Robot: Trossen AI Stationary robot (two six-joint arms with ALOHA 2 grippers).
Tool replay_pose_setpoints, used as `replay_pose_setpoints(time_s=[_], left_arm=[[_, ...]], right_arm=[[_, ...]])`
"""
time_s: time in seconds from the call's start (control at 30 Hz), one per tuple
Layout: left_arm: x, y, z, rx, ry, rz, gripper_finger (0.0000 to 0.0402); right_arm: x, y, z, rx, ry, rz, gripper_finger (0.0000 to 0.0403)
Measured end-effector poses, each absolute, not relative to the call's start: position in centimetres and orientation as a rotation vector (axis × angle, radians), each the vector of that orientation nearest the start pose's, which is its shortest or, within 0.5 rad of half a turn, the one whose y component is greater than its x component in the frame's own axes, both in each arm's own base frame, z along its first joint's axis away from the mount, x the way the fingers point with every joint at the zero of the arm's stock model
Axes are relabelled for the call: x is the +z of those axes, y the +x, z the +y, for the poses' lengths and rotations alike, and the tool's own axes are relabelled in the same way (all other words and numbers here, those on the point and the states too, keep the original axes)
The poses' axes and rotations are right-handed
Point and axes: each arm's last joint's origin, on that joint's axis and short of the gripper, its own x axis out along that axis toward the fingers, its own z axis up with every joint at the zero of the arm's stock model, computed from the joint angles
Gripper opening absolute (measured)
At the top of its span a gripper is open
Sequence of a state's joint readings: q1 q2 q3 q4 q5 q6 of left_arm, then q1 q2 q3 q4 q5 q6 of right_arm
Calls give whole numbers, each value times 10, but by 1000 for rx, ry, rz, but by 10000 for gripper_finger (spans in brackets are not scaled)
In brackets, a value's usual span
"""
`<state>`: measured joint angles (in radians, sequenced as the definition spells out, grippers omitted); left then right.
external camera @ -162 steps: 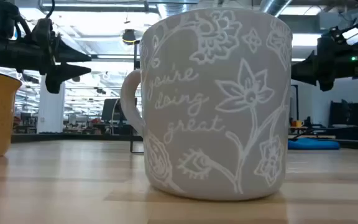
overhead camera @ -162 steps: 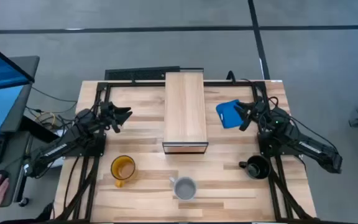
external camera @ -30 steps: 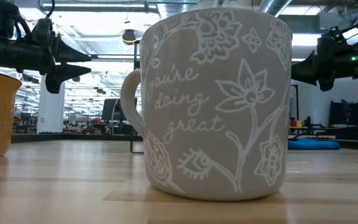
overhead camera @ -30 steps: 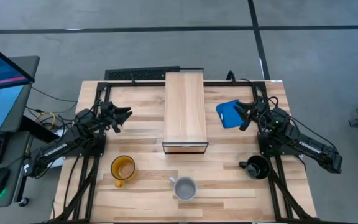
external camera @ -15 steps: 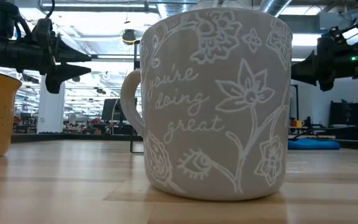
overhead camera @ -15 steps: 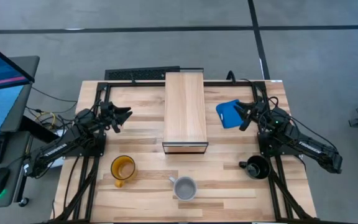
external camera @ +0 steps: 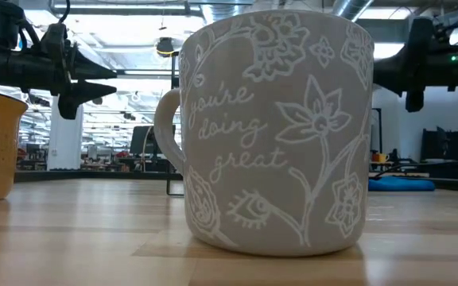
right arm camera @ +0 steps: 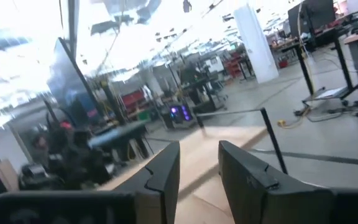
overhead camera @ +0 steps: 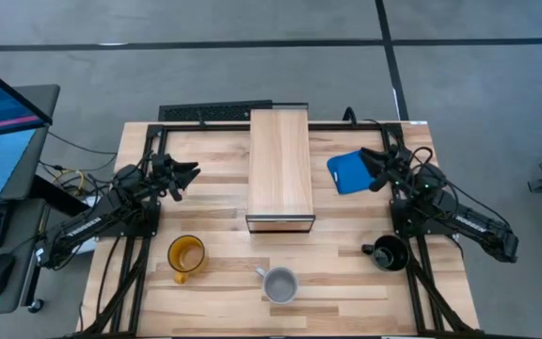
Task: Stack small to large cups/mugs on shelf
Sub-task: Put the yellow mug on the shelf
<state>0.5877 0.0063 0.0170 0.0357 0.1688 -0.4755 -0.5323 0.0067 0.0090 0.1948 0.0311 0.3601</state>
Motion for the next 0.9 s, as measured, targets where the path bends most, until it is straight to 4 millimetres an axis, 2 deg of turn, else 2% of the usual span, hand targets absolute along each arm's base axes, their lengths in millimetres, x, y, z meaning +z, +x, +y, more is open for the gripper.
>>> replay_pose_setpoints(time_s=[0.9], left_arm=[[173,83,49,397,-468,-151,167]], right_arm=[[186,82,-49,-516,304,-303,128]])
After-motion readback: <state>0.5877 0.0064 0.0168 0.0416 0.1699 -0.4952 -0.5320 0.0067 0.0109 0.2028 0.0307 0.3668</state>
